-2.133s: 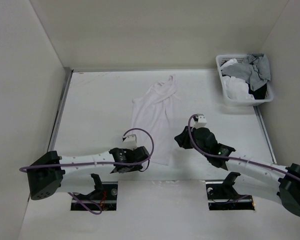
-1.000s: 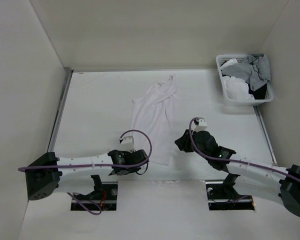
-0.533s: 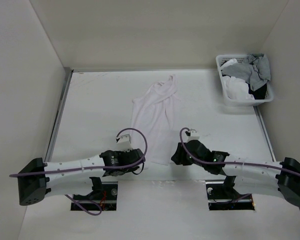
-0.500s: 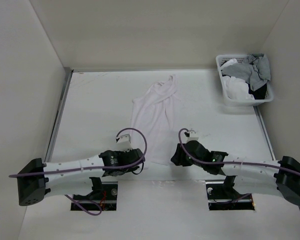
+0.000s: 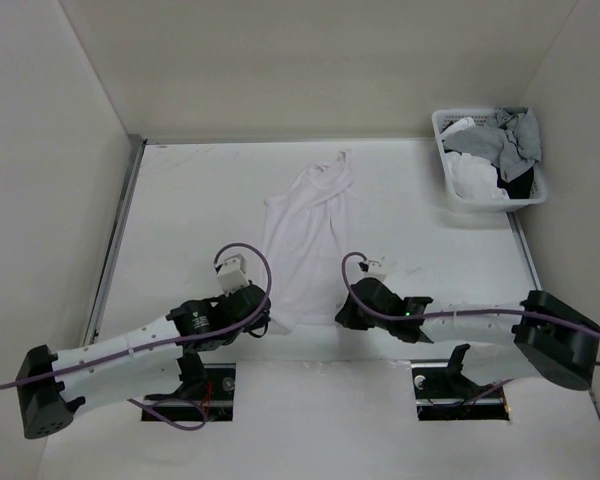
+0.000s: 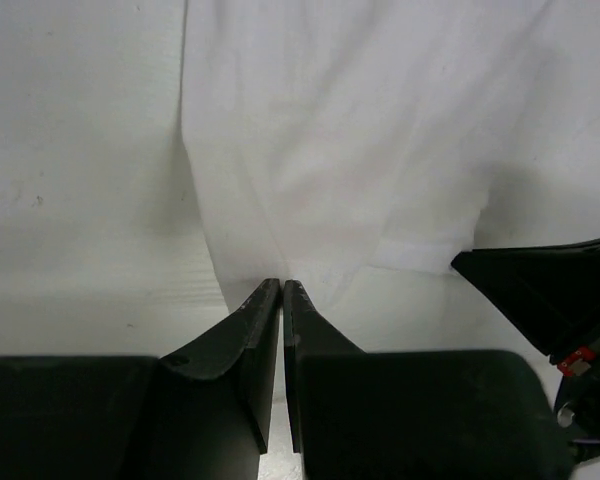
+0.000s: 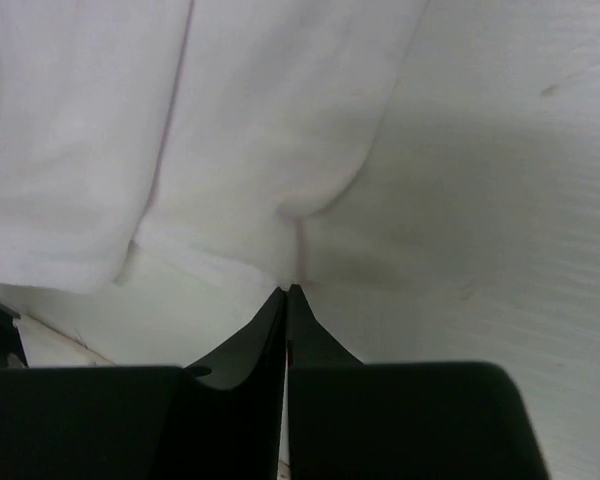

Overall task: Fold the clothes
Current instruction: Flatten the tank top out, then fold the tank top

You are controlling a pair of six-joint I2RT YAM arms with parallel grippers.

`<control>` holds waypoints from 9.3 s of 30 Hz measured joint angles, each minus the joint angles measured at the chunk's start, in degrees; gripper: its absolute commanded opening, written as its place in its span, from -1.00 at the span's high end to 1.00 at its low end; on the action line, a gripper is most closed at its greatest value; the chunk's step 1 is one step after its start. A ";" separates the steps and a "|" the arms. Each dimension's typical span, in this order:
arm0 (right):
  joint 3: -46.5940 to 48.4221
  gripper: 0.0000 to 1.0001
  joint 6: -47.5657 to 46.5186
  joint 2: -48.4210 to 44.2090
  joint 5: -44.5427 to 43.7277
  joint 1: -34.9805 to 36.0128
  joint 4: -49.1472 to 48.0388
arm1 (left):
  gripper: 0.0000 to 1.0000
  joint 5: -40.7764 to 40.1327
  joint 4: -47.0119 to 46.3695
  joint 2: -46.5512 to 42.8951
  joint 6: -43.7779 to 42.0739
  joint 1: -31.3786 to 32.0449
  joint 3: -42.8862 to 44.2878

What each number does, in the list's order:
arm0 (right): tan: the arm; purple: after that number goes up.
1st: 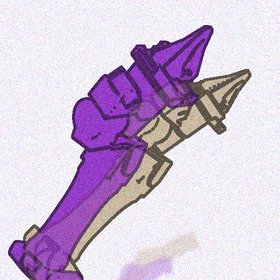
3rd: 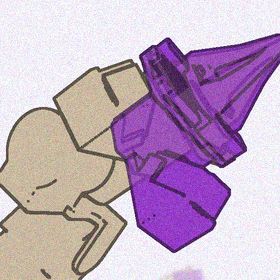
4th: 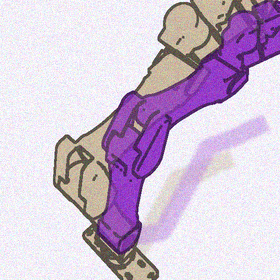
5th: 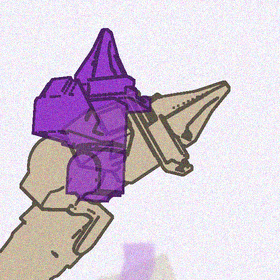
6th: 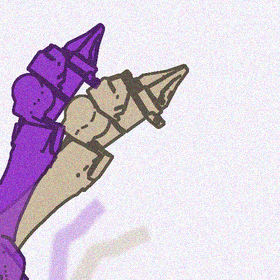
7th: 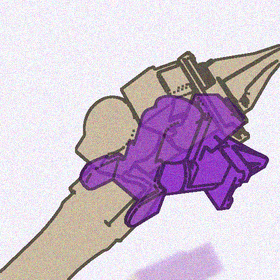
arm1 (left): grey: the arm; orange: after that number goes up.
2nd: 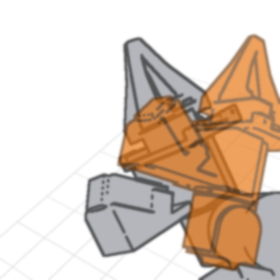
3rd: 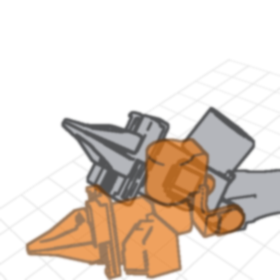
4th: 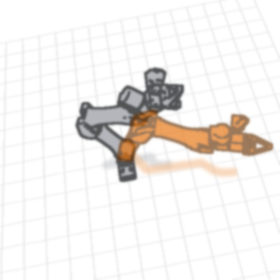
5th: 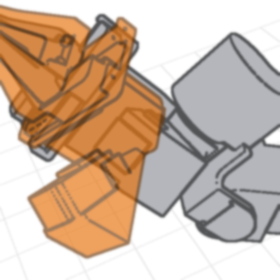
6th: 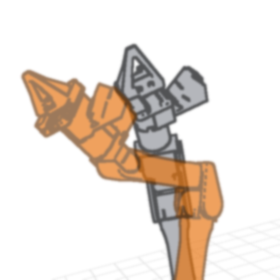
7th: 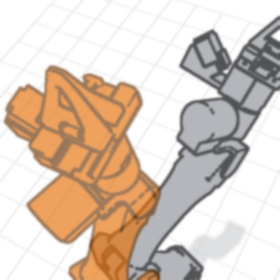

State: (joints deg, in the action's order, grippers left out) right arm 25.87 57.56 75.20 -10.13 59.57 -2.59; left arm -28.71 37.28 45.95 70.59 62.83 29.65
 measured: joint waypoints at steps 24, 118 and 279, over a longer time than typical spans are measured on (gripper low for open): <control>-0.83 1.00 5.68 -46.66 -15.15 -4.76 35.65 | 0.90 2.12 6.21 -12.96 -6.93 -14.91 0.52; 104.30 1.00 -34.21 19.04 6.12 -38.23 27.85 | 1.00 18.99 -24.81 43.80 -33.18 -53.22 80.96; 5.90 0.94 -12.63 -20.20 4.70 -27.91 0.44 | 1.00 24.85 -35.78 4.48 -19.23 -54.05 4.31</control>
State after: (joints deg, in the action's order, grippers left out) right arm 31.77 44.93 55.00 -5.43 31.66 -2.15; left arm -3.86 1.50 50.43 51.35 8.78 33.95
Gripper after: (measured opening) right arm 0.033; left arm 0.007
